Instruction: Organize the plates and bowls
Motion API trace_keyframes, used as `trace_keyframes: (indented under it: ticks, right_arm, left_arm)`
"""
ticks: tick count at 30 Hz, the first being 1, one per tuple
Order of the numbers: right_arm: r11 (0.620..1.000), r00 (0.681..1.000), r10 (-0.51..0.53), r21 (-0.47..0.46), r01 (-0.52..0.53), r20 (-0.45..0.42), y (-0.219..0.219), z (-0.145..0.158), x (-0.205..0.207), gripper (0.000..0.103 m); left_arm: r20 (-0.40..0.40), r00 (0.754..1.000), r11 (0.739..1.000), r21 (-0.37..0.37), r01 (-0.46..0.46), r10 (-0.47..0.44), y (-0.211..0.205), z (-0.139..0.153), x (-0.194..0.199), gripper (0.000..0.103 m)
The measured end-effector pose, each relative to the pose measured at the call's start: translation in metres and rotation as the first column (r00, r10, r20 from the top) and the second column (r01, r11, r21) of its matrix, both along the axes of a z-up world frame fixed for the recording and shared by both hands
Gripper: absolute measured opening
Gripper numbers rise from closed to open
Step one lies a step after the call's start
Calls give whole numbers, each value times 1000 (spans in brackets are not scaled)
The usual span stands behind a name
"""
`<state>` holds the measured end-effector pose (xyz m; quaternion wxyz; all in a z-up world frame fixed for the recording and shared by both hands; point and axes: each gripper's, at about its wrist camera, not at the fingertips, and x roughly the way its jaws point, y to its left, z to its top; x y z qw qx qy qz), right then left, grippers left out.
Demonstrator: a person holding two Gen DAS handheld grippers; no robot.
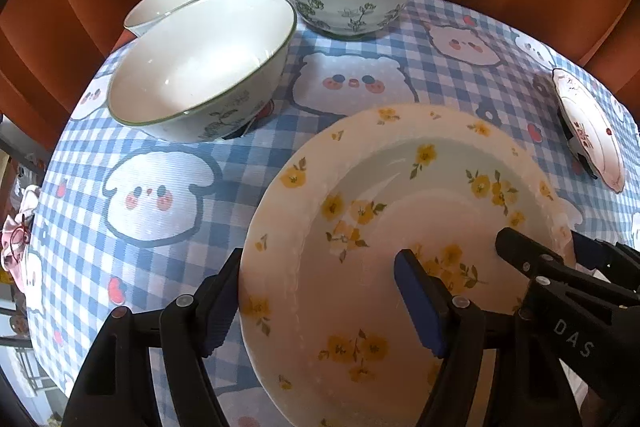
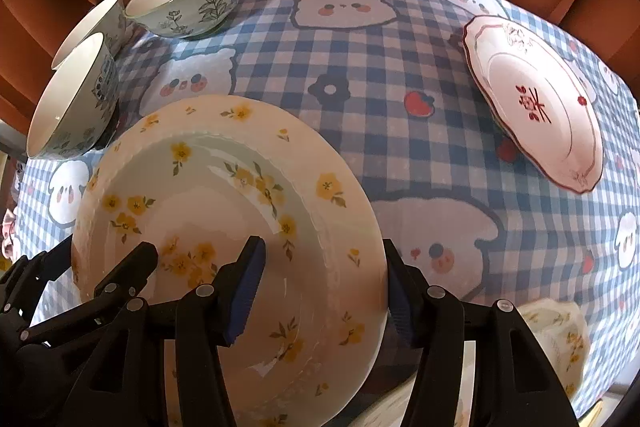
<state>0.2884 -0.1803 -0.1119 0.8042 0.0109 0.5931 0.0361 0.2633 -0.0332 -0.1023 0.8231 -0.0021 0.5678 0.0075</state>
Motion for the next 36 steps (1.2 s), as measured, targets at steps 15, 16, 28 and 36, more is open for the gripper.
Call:
trace_keyframes:
  ticks: [15,16,28,36]
  right_arm:
    - [996,995,-82,-31,85,64,5,40,-52,61]
    - [994,993,-97,-32,100,68,4,43,-56,61]
    - [982,979,-182,-29,185,96,-29,62,-105,61]
    - [989,985,-140,-31,144,102,-69,67,-120,61]
  left_arm:
    - [74,992,994,-27,105,-103,2,40,-36,74]
    - [76,991,993,-29,114,-112,1,42,-38,74]
    - [119,974,981,-20,195,-192,-34,60,-74,74]
    - [113,983,988,-26,152,-148,-75,62,-91,74]
